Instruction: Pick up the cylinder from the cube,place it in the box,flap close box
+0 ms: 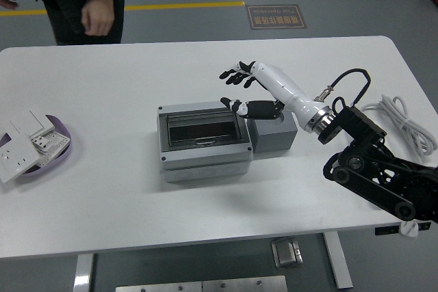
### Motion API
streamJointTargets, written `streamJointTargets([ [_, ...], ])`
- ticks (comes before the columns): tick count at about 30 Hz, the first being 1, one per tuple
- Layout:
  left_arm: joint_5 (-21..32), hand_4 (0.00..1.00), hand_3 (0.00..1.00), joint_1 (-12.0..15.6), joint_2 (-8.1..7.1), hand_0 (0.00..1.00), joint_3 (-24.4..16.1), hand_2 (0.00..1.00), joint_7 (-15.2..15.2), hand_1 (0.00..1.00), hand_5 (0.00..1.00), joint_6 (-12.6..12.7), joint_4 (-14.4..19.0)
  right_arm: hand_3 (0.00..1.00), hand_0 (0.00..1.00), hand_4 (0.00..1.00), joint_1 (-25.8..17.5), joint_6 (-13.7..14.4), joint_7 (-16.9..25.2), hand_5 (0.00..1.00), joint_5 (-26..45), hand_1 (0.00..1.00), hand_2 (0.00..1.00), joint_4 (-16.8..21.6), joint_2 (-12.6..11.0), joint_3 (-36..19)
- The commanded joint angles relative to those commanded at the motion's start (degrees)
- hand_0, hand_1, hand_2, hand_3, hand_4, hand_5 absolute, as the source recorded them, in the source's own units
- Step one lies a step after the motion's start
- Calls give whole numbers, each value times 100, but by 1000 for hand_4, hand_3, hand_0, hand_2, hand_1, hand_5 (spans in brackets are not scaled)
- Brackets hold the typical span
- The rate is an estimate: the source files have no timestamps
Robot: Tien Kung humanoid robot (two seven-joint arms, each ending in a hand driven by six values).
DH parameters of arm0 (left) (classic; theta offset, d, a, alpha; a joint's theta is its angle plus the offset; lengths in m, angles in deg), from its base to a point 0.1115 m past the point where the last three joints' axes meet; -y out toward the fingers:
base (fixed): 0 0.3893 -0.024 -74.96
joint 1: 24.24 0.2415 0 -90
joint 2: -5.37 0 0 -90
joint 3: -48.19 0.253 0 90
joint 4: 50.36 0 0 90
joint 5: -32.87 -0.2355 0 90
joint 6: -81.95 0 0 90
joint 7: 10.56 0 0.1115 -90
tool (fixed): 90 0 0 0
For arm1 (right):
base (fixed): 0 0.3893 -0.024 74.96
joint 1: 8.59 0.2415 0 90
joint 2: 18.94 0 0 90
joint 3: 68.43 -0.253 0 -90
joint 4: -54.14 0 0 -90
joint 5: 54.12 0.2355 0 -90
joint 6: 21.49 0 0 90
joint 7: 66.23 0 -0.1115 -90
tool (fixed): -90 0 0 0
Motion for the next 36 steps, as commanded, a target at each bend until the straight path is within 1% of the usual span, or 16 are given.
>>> streamJointTargets([
  [4,14,684,632,17,16,611,12,628,2,635,250,2,5,666,562,712,-419,7,604,372,838,595,627,-190,26,-461],
  [8,34,684,632,15,21,611,26,628,14,635,250,4,4,666,562,712,-857,-88,1135,372,1597,595,627,-223,29,-901],
  [9,40,684,633,14,21,611,31,628,19,635,250,4,4,662,652,711,-965,-105,1251,367,1763,634,636,-212,18,-1001],
  [14,48,684,633,37,20,611,40,628,19,635,250,7,7,662,652,711,-1609,-189,1817,367,2568,634,636,-130,-75,-1570],
  [15,39,684,633,42,17,611,35,627,14,636,250,7,9,659,709,720,-1735,-209,1884,351,2706,667,656,-127,-84,-1662],
  [18,0,684,633,42,4,611,17,627,-2,636,250,5,11,659,709,720,-2044,-288,2019,351,3092,667,656,-146,-70,-1847],
  [20,-19,684,633,31,-7,611,9,627,-6,636,250,3,13,659,709,720,-2157,-333,2083,351,3314,667,656,-158,-40,-1924],
  [21,-36,684,633,20,-18,611,1,628,-11,635,250,1,14,649,731,736,-2198,-357,2106,334,3409,672,662,-162,-15,-1962],
  [24,-77,684,633,-3,-48,611,-22,628,-20,635,250,-4,13,649,731,736,-2264,-398,2145,334,3556,672,662,-163,46,-2034],
  [30,-150,684,632,21,-97,611,-70,627,-45,635,250,-11,16,643,745,752,-2320,-419,2161,320,3629,682,674,-121,112,-2130],
  [36,-126,684,632,78,-67,611,-72,628,-37,635,250,-13,9,643,753,761,-2389,-436,2150,308,3747,689,680,-67,129,-2260],
])
